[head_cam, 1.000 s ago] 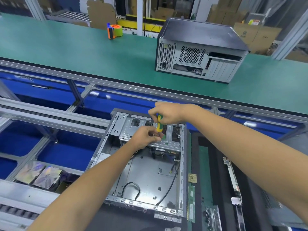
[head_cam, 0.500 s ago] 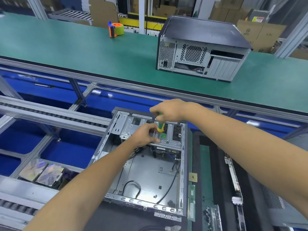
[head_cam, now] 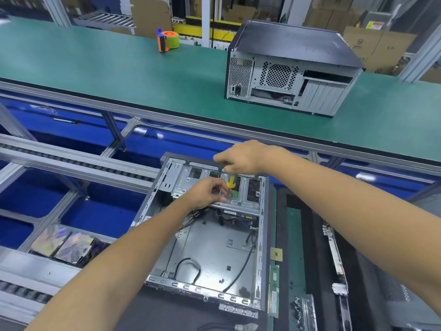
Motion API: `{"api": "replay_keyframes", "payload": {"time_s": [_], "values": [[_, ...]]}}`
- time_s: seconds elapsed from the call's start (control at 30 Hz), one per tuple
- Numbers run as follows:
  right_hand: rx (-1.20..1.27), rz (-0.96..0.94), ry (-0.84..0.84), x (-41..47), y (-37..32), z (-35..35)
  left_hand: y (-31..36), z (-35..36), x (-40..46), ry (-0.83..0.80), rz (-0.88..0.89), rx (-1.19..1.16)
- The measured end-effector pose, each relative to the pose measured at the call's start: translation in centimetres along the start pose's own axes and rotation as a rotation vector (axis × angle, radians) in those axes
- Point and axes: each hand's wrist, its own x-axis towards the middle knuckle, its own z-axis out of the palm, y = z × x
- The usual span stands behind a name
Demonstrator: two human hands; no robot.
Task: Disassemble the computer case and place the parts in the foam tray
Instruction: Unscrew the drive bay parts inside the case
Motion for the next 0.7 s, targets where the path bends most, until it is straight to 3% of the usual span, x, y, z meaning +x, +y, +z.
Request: {"api": "replay_keyframes", "payload": {"time_s": [0.17, 0.37, 0.43, 0.6, 0.7], "values": [[0.331, -0.025, -0.044, 0.0, -0.4, 0.6, 0.1, 0.0, 0.0, 0.003, -0.024, 0.006], [-0.133, 0.087, 0.039, 0.4, 0.1, 0.0, -0.2, 0.1, 0.1, 0.000, 0.003, 0.009], [-0.072, 0.052, 0.006, 0.4, 0.3, -0.1, -0.1, 0.1, 0.1, 0.002, 0.014, 0.008], [0.340, -0.045, -0.063, 0.3, -0.2, 0.3, -0.4, 0.1, 0.0, 0.002, -0.001, -0.017], [0.061, 0.029, 0.027, 1.0, -0.4, 0.5, -0.4, 0.1, 0.1, -0.004, -0.006, -0.013]]}}
